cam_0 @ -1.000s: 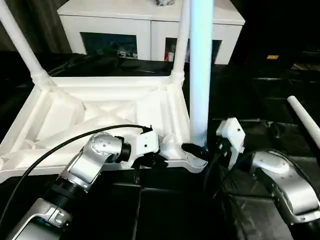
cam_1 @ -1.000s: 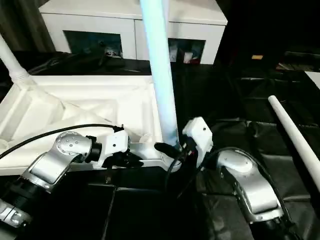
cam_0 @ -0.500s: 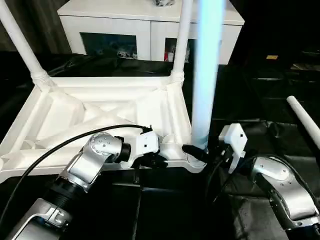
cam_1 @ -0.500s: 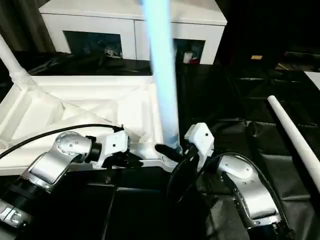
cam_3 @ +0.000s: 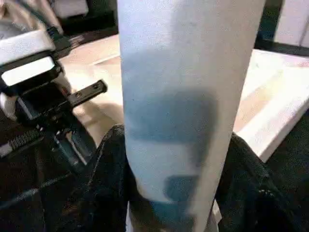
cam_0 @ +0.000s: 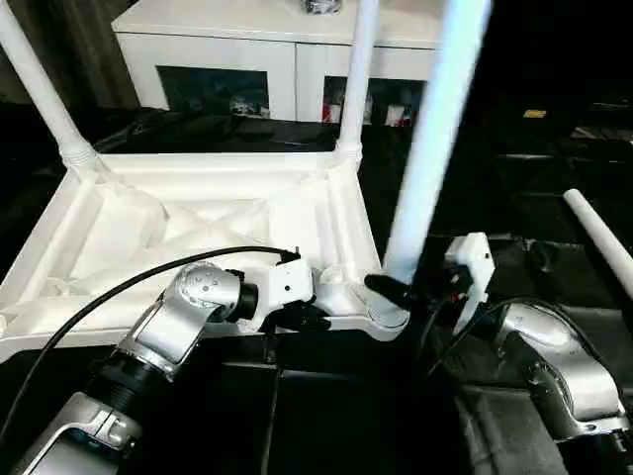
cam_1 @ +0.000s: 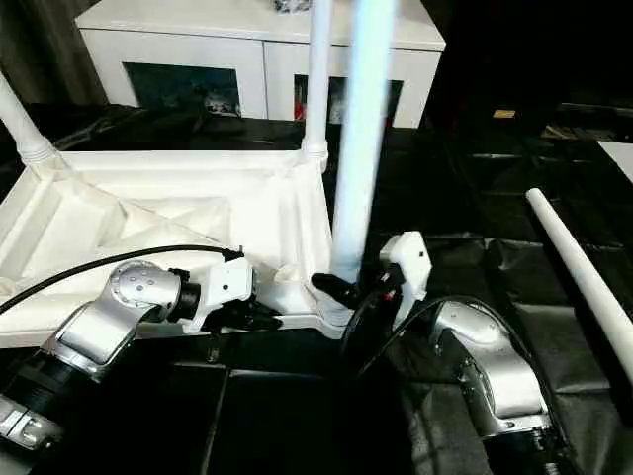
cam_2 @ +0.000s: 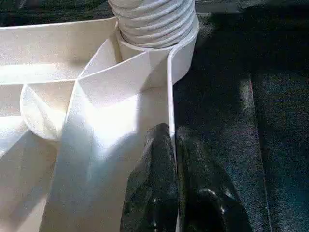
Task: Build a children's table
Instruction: Insert table leg to table base
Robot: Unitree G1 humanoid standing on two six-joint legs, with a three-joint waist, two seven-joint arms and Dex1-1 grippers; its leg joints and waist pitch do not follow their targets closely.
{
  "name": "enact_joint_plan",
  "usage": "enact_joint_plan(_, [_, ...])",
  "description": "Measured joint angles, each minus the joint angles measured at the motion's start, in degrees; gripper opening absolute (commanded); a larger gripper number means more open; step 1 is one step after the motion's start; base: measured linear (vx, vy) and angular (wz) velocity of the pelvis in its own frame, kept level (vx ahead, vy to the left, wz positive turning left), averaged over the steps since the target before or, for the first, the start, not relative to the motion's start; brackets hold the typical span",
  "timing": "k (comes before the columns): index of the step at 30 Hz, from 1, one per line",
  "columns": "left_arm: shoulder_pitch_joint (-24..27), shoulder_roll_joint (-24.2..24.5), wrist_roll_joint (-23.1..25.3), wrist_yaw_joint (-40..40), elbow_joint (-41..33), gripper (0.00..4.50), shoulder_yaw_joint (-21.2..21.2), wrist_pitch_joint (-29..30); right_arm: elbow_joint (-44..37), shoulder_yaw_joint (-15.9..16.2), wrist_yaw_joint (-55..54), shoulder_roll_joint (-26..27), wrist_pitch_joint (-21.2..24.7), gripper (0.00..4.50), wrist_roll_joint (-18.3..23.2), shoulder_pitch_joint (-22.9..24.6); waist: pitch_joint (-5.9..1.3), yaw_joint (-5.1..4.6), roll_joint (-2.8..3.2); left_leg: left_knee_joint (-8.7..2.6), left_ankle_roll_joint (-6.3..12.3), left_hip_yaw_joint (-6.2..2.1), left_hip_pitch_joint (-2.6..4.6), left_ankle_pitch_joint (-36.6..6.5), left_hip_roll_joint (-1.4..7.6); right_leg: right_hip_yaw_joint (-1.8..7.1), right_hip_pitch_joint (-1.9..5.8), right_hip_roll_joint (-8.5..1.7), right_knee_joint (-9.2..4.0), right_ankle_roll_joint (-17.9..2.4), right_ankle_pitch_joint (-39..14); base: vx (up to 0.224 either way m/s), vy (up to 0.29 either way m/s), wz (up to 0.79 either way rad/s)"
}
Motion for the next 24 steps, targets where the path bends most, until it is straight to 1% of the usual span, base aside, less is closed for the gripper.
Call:
enact_joint_plan(4, [0.0, 0.0, 0.0, 0.0, 0.0, 0.00, 0.0, 0.0, 0.6, -0.8, 0.0, 0.4, 0.1, 1.86, 0.8, 0.4, 0.00, -0.01, 0.00, 0.00, 0.00, 0.00, 0.00, 0.0, -0.01, 0.00, 0.01, -0.02, 0.00, 0.0, 0.0, 0.000, 0.000, 0.00])
enact_joint_plan(7, [0.0, 0.0, 0.0, 0.0, 0.1, 0.00, 0.0, 0.0, 0.6, -1.5, -0.3, 0.9, -0.5, 1.86, 1.0, 1.5, 0.00, 0.19, 0.00, 0.00, 0.00, 0.00, -0.01, 0.0, 0.00, 0.00, 0.02, -0.02, -0.02, 0.0, 0.0, 0.000, 0.000, 0.00])
enact_joint_plan(11, [0.0, 0.0, 0.0, 0.0, 0.1, 0.00, 0.0, 0.0, 0.5, -2.0, -0.6, 1.4, -1.9, 1.86, 1.5, 3.0, 0.00, 0.30, 0.00, -0.01, 0.00, 0.01, -0.02, 0.0, -0.01, 0.00, 0.03, -0.02, -0.06, 0.0, 0.0, 0.000, 0.000, 0.00])
enact_joint_plan(13, [0.0, -0.1, 0.0, 0.1, 0.1, 0.00, 0.0, 0.0, 0.0, -2.8, -1.4, 2.7, -3.1, 1.86, 1.6, 4.3, 0.00, 0.40, 0.00, -0.02, 0.00, 0.00, -0.01, 0.0, 0.00, -0.01, 0.03, -0.02, -0.06, 0.0, 0.0, 0.000, 0.000, 0.00])
enact_joint_plan(16, [0.0, -0.1, 0.0, 0.1, 0.2, 0.00, 0.0, 0.0, -0.5, -3.1, -2.6, 3.6, -4.6, 1.86, 2.0, 5.6, 0.00, 0.37, 0.01, -0.02, -0.01, 0.00, -0.01, 0.0, -0.01, 0.00, 0.03, -0.02, -0.08, 0.0, 0.0, 0.000, 0.000, 0.00])
enact_joint_plan(18, [0.0, -0.2, 0.0, 0.1, 0.2, 0.00, 0.0, 0.0, -0.7, -2.8, -3.0, 3.7, -5.6, 1.86, 1.7, 6.4, 0.00, 0.38, 0.01, -0.02, -0.01, 0.00, -0.02, 0.0, -0.01, 0.00, 0.03, -0.02, -0.09, 0.0, 0.0, 0.000, 0.000, 0.00])
enact_joint_plan(20, [0.0, -0.2, 0.0, 0.0, 0.2, 0.00, 0.0, 0.0, -1.4, -2.3, -3.4, 3.6, -6.6, 1.86, 0.4, 6.9, 0.00, 0.40, 0.01, -0.04, -0.01, 0.00, -0.02, 0.0, -0.01, -0.01, 0.03, -0.02, -0.12, 0.0, 0.0, 0.000, 0.000, 0.00])
enact_joint_plan(23, [0.0, -0.2, 0.0, 0.0, 0.2, 0.00, 0.0, 0.0, -2.0, -1.1, -3.6, 2.8, -7.4, 1.86, -0.6, 7.0, -0.01, 0.37, 0.03, -0.09, -0.01, 0.00, -0.02, 0.0, -0.01, -0.01, 0.05, -0.02, -0.20, 0.0, 0.0, 0.000, 0.000, 0.00])
enact_joint_plan(24, [0.0, -0.2, 0.0, -0.2, 0.2, 0.00, 0.0, 0.0, -2.5, -0.4, -3.6, 2.1, -7.8, 1.86, -1.6, 7.0, -0.02, 0.33, 0.05, -0.11, -0.01, 0.00, -0.02, 0.0, -0.01, -0.01, 0.07, -0.02, -0.24, 0.0, 0.0, 0.000, 0.000, 0.00])
